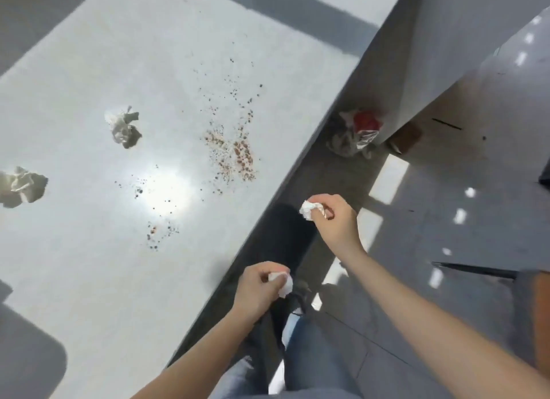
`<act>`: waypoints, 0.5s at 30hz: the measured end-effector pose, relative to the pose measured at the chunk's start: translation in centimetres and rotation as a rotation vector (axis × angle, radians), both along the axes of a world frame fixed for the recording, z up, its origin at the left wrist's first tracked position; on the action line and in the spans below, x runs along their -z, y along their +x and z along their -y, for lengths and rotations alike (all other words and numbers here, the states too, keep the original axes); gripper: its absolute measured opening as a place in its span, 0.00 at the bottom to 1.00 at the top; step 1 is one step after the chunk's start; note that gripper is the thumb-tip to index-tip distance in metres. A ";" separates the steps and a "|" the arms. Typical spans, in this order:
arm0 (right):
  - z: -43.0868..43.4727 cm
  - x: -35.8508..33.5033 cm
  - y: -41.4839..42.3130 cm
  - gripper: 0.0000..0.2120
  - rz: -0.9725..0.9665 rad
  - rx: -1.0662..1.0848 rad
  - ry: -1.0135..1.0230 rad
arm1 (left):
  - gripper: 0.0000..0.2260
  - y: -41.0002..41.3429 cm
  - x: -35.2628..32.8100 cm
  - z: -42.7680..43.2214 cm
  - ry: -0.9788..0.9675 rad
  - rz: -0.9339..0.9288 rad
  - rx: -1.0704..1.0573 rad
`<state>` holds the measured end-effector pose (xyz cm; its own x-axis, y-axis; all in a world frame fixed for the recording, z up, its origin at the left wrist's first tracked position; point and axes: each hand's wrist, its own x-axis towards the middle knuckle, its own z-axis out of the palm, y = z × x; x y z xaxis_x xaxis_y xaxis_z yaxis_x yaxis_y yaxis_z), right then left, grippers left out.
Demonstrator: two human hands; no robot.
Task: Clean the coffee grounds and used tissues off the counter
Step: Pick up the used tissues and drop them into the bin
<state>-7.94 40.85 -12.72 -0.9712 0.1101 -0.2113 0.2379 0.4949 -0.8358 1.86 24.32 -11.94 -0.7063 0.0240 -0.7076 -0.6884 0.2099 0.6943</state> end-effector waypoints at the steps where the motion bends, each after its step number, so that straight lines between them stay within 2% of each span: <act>1: -0.6 2.1 0.9 0.09 0.114 -0.037 0.031 | 0.08 0.0 1.4 -0.3 0.015 0.076 -0.086; 4: -1.4 7.5 3.0 0.12 0.344 -0.111 0.110 | 0.08 -0.1 4.8 -1.2 0.001 0.289 -0.297; 7: -1.1 10.8 4.0 0.16 0.562 -0.060 0.113 | 0.06 -0.2 6.8 -2.1 0.061 0.352 -0.461; 9: -0.7 11.8 4.3 0.24 0.685 0.011 0.035 | 0.09 -0.8 7.5 -2.6 0.114 0.387 -0.547; 12: -0.1 12.2 4.7 0.31 0.734 0.022 -0.022 | 0.18 -1.5 7.7 -2.9 0.169 0.423 -0.532; 15: 0.0 11.8 4.8 0.30 0.695 0.009 0.012 | 0.23 -1.7 7.3 -2.9 0.130 0.368 -0.380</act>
